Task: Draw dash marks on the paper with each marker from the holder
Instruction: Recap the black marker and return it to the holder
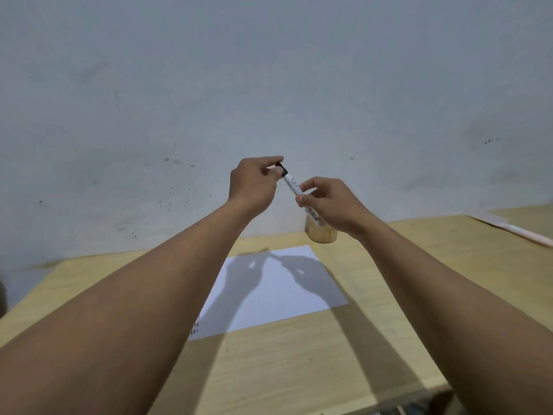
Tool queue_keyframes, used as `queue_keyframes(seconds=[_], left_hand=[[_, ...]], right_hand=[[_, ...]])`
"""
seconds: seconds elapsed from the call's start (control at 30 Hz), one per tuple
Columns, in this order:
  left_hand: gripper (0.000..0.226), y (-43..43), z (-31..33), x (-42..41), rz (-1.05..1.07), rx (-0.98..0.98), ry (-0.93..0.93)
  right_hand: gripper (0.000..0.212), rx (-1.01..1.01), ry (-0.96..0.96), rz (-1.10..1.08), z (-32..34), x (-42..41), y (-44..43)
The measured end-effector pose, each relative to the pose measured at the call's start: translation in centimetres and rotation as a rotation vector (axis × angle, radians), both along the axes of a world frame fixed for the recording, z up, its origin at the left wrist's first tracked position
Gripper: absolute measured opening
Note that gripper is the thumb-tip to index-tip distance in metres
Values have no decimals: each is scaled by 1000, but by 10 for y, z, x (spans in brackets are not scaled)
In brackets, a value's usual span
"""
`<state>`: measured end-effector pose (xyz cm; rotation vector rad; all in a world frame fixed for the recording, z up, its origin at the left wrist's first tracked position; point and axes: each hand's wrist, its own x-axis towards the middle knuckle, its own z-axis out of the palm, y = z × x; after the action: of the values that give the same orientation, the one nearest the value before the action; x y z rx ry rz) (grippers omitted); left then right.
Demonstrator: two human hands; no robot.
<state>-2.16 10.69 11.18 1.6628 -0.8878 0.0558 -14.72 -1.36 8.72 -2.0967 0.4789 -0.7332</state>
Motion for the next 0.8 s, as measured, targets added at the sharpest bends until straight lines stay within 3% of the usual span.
queue_keyframes(seconds=[0.27, 0.47, 0.8], left_hand=[[46, -62, -12, -9, -29, 55, 39], [61, -103, -66, -5, 13, 151, 101], [92, -167, -126, 19, -53, 337, 159]], right_hand=[[18, 4, -19, -138, -8, -6, -54], [9, -47, -23, -214, -10, 5, -95], [18, -96, -70, -310, -20, 47, -140]])
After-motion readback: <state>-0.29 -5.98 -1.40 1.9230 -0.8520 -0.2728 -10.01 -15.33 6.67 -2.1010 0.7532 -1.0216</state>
